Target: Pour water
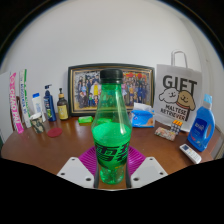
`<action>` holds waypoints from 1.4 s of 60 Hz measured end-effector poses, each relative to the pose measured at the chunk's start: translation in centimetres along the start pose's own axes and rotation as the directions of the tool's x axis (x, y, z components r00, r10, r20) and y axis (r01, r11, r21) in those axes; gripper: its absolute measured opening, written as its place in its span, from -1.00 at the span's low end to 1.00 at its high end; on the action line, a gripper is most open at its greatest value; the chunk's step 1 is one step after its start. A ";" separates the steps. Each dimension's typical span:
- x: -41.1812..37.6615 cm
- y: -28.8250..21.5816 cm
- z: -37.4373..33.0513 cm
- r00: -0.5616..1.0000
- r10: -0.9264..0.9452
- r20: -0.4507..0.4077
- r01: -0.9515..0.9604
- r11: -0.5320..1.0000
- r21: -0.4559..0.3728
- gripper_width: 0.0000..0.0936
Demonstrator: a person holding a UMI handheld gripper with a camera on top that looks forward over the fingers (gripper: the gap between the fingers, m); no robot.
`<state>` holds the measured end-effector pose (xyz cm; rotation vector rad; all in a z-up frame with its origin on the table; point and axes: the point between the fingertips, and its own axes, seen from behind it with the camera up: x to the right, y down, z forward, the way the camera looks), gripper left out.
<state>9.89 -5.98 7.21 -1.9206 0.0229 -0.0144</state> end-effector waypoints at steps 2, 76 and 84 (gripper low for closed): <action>0.0 0.0 0.0 1.000 -0.008 0.001 0.008 1.000 -0.002 -0.23; -25.5 -19.7 15.4 -0.333 -0.916 -0.226 0.925 -0.270 -0.268 -0.23; -27.2 -18.8 16.3 -0.451 -0.869 -0.204 0.881 -0.396 -0.259 -0.24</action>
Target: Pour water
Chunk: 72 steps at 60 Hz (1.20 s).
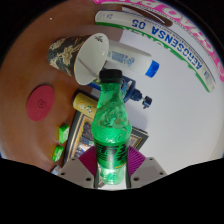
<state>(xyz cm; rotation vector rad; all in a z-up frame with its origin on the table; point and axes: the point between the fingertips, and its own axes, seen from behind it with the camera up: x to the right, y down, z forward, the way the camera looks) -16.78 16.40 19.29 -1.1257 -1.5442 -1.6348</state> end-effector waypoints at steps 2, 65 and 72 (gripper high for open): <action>-0.1 -0.2 0.0 1.000 -0.003 0.003 0.003 1.000 -0.001 -0.24; -8.7 -8.8 -1.0 -0.460 0.802 0.382 -0.875 -0.334 -0.351 -0.22; -8.6 -8.8 -1.1 -0.461 0.802 0.379 -0.880 -0.359 -0.312 -0.18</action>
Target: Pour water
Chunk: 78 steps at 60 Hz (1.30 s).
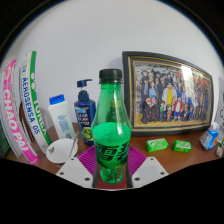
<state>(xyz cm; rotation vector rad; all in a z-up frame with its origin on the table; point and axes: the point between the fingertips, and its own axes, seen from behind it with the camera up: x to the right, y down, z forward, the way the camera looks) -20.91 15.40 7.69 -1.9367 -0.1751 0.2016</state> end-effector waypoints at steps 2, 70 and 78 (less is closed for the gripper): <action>0.1 0.1 -0.1 1.000 0.008 -0.004 -0.008 1.000 0.002 -0.13; -3.5 1.5 -31.6 0.937 -0.038 -0.348 -0.082 0.943 -0.322 0.83; -3.7 0.4 -32.3 0.932 -0.051 -0.359 -0.061 0.954 -0.293 0.83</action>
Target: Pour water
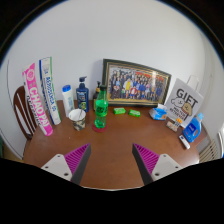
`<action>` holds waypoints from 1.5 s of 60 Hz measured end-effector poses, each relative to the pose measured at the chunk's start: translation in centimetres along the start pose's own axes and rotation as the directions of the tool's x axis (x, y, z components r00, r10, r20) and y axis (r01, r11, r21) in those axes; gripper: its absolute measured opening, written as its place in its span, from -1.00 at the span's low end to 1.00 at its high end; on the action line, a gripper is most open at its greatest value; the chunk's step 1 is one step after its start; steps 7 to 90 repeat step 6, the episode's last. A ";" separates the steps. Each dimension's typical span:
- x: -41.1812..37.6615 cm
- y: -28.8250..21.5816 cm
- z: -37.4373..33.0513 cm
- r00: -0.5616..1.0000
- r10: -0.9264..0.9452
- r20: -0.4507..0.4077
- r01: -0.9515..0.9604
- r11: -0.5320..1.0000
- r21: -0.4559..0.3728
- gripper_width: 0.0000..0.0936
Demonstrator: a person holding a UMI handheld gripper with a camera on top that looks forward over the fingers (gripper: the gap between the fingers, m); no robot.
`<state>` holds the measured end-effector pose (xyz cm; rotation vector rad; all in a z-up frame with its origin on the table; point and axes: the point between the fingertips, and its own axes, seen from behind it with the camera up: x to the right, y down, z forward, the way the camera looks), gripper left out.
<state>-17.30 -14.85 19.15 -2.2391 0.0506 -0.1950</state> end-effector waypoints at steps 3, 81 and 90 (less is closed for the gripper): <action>-0.2 -0.2 -0.2 1.000 -0.013 0.001 0.013 1.000 0.008 0.83; -0.5 -0.1 -0.2 1.000 -0.019 0.003 0.019 1.000 0.004 0.82; -0.5 -0.1 -0.2 1.000 -0.019 0.003 0.019 1.000 0.004 0.82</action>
